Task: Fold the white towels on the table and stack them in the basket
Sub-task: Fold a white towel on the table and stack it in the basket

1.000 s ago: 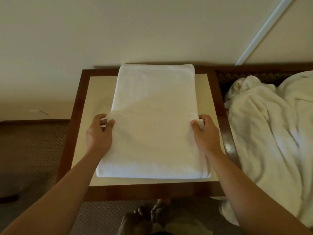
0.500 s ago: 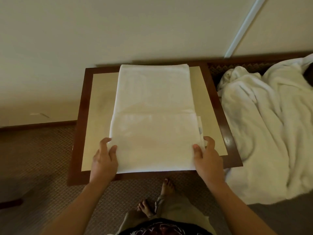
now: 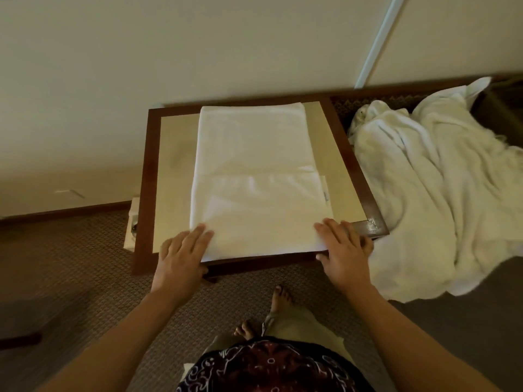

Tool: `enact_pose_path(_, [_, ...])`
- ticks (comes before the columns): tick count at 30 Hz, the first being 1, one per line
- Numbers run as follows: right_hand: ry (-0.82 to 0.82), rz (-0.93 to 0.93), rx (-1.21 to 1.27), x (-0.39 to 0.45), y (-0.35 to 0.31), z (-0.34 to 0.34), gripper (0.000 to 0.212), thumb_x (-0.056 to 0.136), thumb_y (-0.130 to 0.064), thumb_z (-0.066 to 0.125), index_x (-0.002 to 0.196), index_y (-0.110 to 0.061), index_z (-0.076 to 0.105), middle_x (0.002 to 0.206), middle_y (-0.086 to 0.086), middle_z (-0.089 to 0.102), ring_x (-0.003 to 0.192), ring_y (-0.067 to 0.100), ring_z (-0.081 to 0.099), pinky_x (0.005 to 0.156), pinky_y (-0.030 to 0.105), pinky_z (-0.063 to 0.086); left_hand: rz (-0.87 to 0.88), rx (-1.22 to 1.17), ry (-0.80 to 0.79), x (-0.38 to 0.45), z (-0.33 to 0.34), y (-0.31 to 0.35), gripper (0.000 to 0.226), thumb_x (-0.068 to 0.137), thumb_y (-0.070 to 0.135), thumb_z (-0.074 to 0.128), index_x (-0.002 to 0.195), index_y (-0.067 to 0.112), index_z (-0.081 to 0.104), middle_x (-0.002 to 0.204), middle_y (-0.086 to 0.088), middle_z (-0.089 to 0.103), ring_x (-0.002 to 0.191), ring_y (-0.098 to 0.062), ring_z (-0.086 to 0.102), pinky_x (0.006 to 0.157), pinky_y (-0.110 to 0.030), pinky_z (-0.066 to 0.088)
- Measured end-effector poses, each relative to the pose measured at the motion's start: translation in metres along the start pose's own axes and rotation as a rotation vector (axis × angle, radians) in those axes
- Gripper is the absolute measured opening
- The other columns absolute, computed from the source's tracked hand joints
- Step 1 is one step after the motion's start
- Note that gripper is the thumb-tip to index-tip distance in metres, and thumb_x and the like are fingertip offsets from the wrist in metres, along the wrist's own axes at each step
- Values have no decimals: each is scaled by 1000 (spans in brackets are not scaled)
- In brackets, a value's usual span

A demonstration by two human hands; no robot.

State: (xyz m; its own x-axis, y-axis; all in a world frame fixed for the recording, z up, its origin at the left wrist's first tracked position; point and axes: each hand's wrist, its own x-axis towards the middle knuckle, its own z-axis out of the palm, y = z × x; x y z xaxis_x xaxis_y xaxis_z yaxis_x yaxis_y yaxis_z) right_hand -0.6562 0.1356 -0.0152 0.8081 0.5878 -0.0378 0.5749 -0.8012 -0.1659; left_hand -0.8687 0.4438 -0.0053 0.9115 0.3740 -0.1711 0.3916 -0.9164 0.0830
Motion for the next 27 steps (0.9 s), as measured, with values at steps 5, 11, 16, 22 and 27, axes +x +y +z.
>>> enact_pose_path(5, [250,31,53,-12,-1,-14,43,69,-25,65,112,-28,74,119,-6,72,111,27,54,86,43,29,3,-32,154,-18,-19,-8,57,71,24,80,126,21,66,123,0,69,112,-27,63,99,-53,48])
enact_pose_path(11, [36,28,568,-3,11,-68,30,72,-33,71,102,-35,75,98,-15,71,99,11,65,81,37,49,-232,-818,97,-15,-79,-26,26,91,19,74,110,35,67,102,15,70,96,-5,64,84,-36,53])
enact_pose_path(16, [14,36,922,35,6,-112,34,85,3,74,109,-20,74,98,-5,77,94,5,70,74,15,53,-281,-1212,194,16,-116,-31,26,98,7,62,106,32,66,92,11,74,84,5,68,80,-28,50])
enact_pose_path(22, [34,120,1182,124,-10,-126,27,99,-5,61,107,-29,72,101,-17,77,99,3,71,81,17,55,-383,-1242,339,110,-132,-37,16,103,36,59,92,36,72,93,5,69,87,-16,62,81,-43,54])
enact_pose_path(27, [42,245,1206,220,-10,-105,15,101,-16,61,95,-21,75,90,-9,75,86,8,70,76,24,51,-473,-1124,368,213,-127,-40,35,104,45,54,83,19,64,76,2,57,68,-14,51,63,-32,43])
